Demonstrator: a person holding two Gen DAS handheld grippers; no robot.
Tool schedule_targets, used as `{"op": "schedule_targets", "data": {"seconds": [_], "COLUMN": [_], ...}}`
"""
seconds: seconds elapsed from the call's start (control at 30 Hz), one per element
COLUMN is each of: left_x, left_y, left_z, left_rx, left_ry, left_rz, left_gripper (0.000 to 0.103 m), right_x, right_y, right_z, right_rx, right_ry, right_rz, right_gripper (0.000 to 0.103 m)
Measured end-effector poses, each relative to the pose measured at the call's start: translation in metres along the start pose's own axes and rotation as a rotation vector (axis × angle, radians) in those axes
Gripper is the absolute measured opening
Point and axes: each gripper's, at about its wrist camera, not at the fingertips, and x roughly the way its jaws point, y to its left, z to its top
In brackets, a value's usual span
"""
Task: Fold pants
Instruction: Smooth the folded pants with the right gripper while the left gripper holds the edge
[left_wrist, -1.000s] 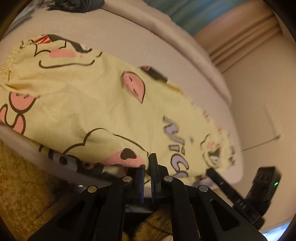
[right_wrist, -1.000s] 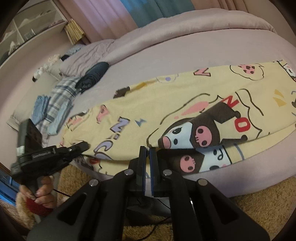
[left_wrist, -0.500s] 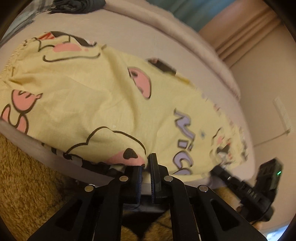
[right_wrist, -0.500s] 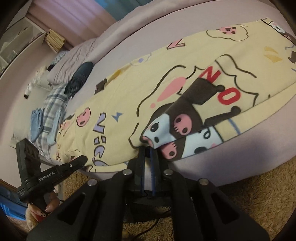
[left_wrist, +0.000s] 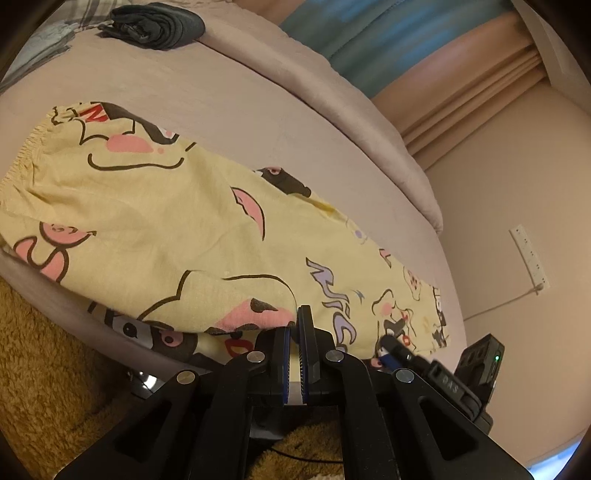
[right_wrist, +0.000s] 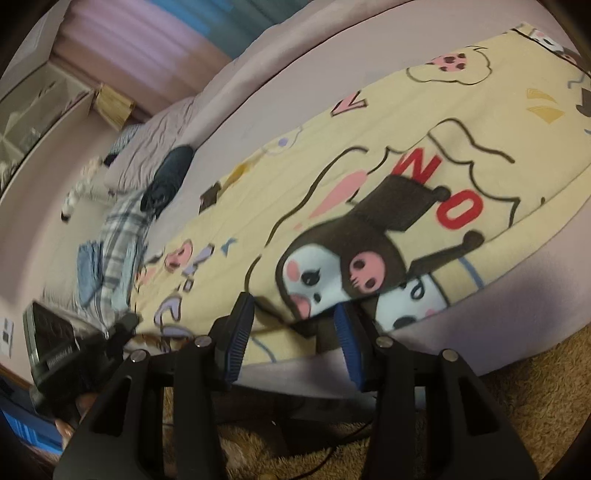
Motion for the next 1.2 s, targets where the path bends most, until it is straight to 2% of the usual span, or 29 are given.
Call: {"op": "schedule_targets", "data": {"seconds": [0.03,0.13,0.17,0.43,0.53,0.63,0.7,0.77,1.0,1.2], "left_x": [0.000,0.003,0.004,0.017,0.024,0.040,0.048,0.051,0.051,0.050], "left_y": [0.000,-0.002,-0.002,-0.007,-0.007,0.000,0.003,0.004,0.003,0.006], "left_z": [0.000,0.002,0.001,-0.007,-0.010,-0.014,-0.017,-0.018,-0.020,-0.017], "left_rx": [0.000,0.007,0.010,0.069,0.108,0.105,0.111,0.108,0.111,0.109], "left_ry": [0.003,0.009,0.017,0.088,0.095,0.152,0.172,0.178,0.180,0.184], "left_rz": [-0.001,0.009,0.017,0.098,0.155,0.201,0.224,0.229,0.226,0.224], "left_gripper": [0.004,0.004,0.004,0.004,0.004,0.004,0.004,0.004,0.004,0.004], "right_x": [-0.002,-0.004,-0.005,-0.027,-0.030,-0.016,-0.013,-0.014,-0.023,-0.034], "right_y": [-0.001,-0.005,-0.006,0.002,-0.003,-0.009,-0.007,-0.006,-0.039,-0.046], "right_z": [0.001,0.004,0.005,0.002,0.002,0.002,-0.001,0.003,0.019,0.025], "right_rx": [0.002,-0.003,-0.005,-0.080,-0.051,-0.049,-0.050,-0.055,0.117,0.132], "right_ry": [-0.027,-0.071,-0.075,-0.141,-0.132,-0.083,-0.083,-0.079,-0.108,-0.144], "right_rz": [-0.023,-0.104,-0.123,-0.200,-0.178,-0.221,-0.230,-0.225,-0.137,-0.172], "right_gripper": [0.039,0.018,0.004,0.004,0.004,0.004,0.002,0.005,0.005,0.006]}}
